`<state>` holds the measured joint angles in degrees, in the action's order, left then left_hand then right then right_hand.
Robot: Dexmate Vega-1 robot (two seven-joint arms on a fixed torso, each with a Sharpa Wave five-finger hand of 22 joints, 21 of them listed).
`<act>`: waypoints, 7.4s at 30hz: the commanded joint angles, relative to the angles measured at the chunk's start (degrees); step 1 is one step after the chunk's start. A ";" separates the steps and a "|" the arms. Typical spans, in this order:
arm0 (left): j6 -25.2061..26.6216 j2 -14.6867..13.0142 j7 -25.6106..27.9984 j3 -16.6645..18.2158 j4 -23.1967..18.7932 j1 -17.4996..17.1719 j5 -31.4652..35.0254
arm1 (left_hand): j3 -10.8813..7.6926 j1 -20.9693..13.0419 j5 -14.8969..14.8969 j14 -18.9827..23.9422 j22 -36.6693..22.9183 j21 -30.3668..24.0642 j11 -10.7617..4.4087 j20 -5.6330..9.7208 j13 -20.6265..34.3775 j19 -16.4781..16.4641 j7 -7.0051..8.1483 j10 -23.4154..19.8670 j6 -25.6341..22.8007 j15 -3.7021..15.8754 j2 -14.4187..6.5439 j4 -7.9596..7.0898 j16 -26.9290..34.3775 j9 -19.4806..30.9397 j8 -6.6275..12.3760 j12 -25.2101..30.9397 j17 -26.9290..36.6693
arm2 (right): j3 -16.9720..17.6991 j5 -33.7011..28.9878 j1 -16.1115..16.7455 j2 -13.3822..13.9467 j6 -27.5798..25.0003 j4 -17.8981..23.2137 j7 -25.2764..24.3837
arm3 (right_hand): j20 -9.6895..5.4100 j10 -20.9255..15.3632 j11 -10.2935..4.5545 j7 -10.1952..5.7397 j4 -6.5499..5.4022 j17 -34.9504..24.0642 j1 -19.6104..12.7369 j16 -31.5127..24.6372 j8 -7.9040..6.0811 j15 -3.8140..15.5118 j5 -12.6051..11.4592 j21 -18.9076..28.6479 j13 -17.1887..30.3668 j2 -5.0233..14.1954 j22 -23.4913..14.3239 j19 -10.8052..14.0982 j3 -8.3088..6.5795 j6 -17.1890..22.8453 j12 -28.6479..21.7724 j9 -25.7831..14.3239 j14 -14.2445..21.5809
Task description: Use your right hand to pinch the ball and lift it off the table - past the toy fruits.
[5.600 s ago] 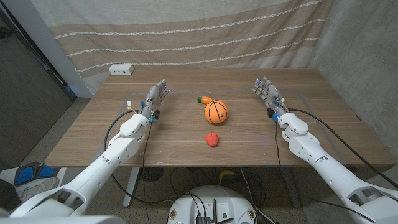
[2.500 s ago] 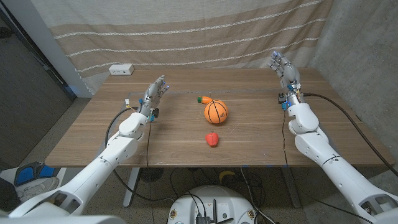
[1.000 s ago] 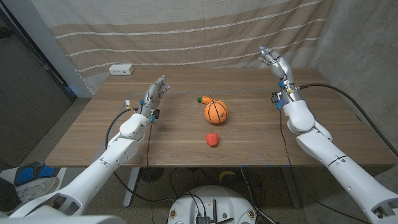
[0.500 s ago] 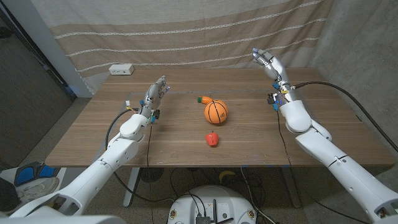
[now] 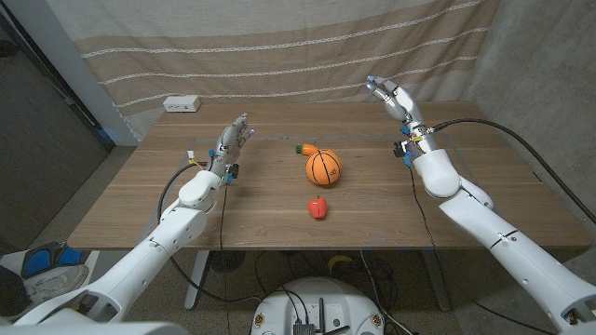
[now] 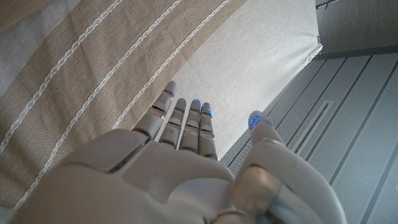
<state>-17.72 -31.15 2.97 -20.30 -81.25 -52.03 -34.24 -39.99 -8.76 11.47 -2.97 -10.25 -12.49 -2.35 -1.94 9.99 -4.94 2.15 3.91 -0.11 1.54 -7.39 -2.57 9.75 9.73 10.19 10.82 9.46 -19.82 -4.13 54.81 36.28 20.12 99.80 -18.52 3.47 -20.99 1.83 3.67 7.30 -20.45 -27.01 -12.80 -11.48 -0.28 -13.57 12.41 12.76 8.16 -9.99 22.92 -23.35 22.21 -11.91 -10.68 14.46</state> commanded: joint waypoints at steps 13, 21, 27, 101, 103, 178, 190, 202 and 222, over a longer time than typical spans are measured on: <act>0.17 -0.12 0.08 0.05 -0.48 -0.33 -0.14 | -0.23 0.71 -0.13 -0.32 -0.21 0.12 -0.05 -0.03 0.26 -0.47 0.47 0.32 0.04 0.21 -1.67 0.47 0.28 0.22 0.18 0.25 0.11 | -2.68 -6.23 0.18 1.72 -5.09 3.48 -1.00 | -0.14 -0.62 -0.31 -0.45 0.74 0.15 -0.45 -0.55 -0.43 0.82 -0.51 -0.02 -0.06 0.07 -0.24 0.73 -0.24 0.79 -0.28 -0.19 0.47; -0.01 -0.20 -0.10 -0.01 -0.51 -0.41 -0.02 | -0.25 0.82 -0.14 -0.34 -0.21 0.14 -0.05 -0.06 0.26 -0.51 0.47 0.35 0.04 0.26 -1.67 0.52 0.28 0.22 0.18 0.25 0.12 | -3.60 -7.51 0.15 2.05 -6.58 4.45 -0.77 | -0.22 -0.73 -0.55 -0.43 0.99 0.28 -0.57 -0.56 -0.39 0.90 -0.59 -0.06 -0.09 0.12 -0.24 0.80 -0.28 0.89 -0.27 -0.20 0.51; 0.07 -0.15 -0.04 -0.02 -0.64 -0.48 -0.10 | -0.27 0.91 -0.14 -0.36 -0.21 0.18 -0.02 -0.04 0.26 -0.51 0.51 0.39 0.03 0.21 -1.69 0.59 0.28 0.22 0.18 0.23 0.13 | -4.09 -8.01 0.07 2.41 -7.38 4.96 -0.42 | -0.25 -0.78 -0.51 -0.59 1.10 0.35 -0.61 -0.57 -0.43 0.89 -0.63 -0.07 -0.11 0.13 -0.24 0.88 -0.28 1.10 -0.26 -0.21 0.52; -0.90 -0.93 -1.88 0.51 -0.76 -1.57 -1.11 | -0.53 1.55 -0.17 -0.23 -0.23 0.36 0.00 -0.10 0.26 -0.69 0.39 0.20 -0.73 0.19 -1.83 1.33 0.30 0.21 0.35 0.30 0.10 | -14.44 -17.86 -3.73 3.85 -26.02 11.43 8.04 | 0.20 0.37 -2.04 -3.29 1.95 1.32 -1.48 0.08 0.88 1.72 -1.07 -0.91 -0.23 -0.40 -0.28 -0.27 -0.16 -1.81 0.34 -0.28 -1.46; -0.89 -0.89 -1.96 0.52 -0.62 -1.49 -1.19 | -0.54 1.59 -0.17 -0.21 -0.23 0.35 0.05 -0.12 0.26 -0.71 0.28 0.20 -0.92 0.18 -1.83 1.33 0.31 0.22 0.41 0.30 0.11 | -14.86 -18.32 -4.01 3.97 -27.02 11.73 8.66 | 0.41 1.87 -2.18 -3.47 1.74 1.36 -0.90 0.16 1.02 1.56 -0.87 -0.98 -0.23 -0.99 -0.30 -0.57 0.37 -2.81 0.77 -0.29 -1.90; -1.23 -0.38 -3.59 0.26 2.27 0.49 -1.57 | -0.75 1.86 -0.19 -0.05 -0.25 0.37 0.05 -0.39 0.27 -1.12 -0.05 -0.04 -2.01 0.01 -2.27 1.86 0.32 0.30 0.43 0.33 0.09 | -33.04 -29.09 -19.61 3.12 -62.17 16.49 37.51 | 6.15 20.15 -1.70 -10.60 0.96 2.84 2.95 0.20 0.86 -3.44 0.24 -0.58 0.11 -11.89 -0.36 -6.71 8.09 -21.88 0.61 -0.29 -12.13; -1.25 -0.39 -3.40 0.28 2.19 0.46 -1.48 | -0.79 1.92 -0.19 -0.01 -0.26 0.35 0.05 -0.39 0.27 -1.22 -0.09 -0.12 -2.37 0.03 -2.32 1.87 0.33 0.31 0.51 0.35 0.10 | -37.08 -30.07 -23.38 2.72 -66.70 15.84 42.30 | 5.42 20.65 -2.41 -16.11 2.10 3.12 -1.64 -2.39 0.50 -2.69 -1.30 1.55 -0.02 -12.46 -0.39 0.81 8.07 -25.05 -0.06 -0.24 -5.29; -1.40 -0.57 -3.40 0.30 1.99 0.31 -1.31 | -0.84 1.98 -0.19 0.04 -0.26 0.36 -0.04 -0.41 0.27 -1.27 -0.23 -0.18 -2.68 -0.01 -2.34 1.90 0.33 0.33 0.55 0.35 0.10 | -38.84 -31.30 -23.99 2.36 -67.25 14.82 40.21 | -5.17 15.21 -5.04 -16.35 2.14 -0.17 -15.52 -10.14 0.30 6.79 -3.71 7.56 -0.17 -10.25 -1.31 19.66 7.60 -29.07 -2.01 -0.46 11.28; -1.61 -0.90 -2.83 0.50 0.88 -0.42 -1.01 | -0.84 2.09 -0.21 0.04 -0.26 0.38 -0.04 -0.34 0.28 -1.32 -0.16 -0.15 -2.83 -0.02 -2.33 1.96 0.32 0.35 0.48 0.32 0.10 | -33.21 -23.80 -19.52 2.97 -59.09 13.34 31.05 | -15.48 -7.34 -8.38 -16.15 1.71 -24.00 -51.17 -18.42 -4.95 13.19 3.16 49.11 8.30 -0.51 -20.96 19.15 1.28 2.04 -12.93 -0.66 46.13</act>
<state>-19.09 -31.76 -0.10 -19.91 -79.65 -51.98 -35.58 -40.64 -7.02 11.47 -2.97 -10.25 -12.28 -2.35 -2.35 9.99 -5.96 2.05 3.91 -2.47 1.54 -6.71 -1.00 9.75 10.02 10.40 10.82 9.46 -57.36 -33.84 31.49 38.29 -46.52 113.58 20.95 -2.72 -25.56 -7.16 -12.51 6.46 -41.78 -55.47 -32.64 -14.92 -6.57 -10.37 56.16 19.16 -14.22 -30.65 46.69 -18.63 14.80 -23.31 -11.35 41.01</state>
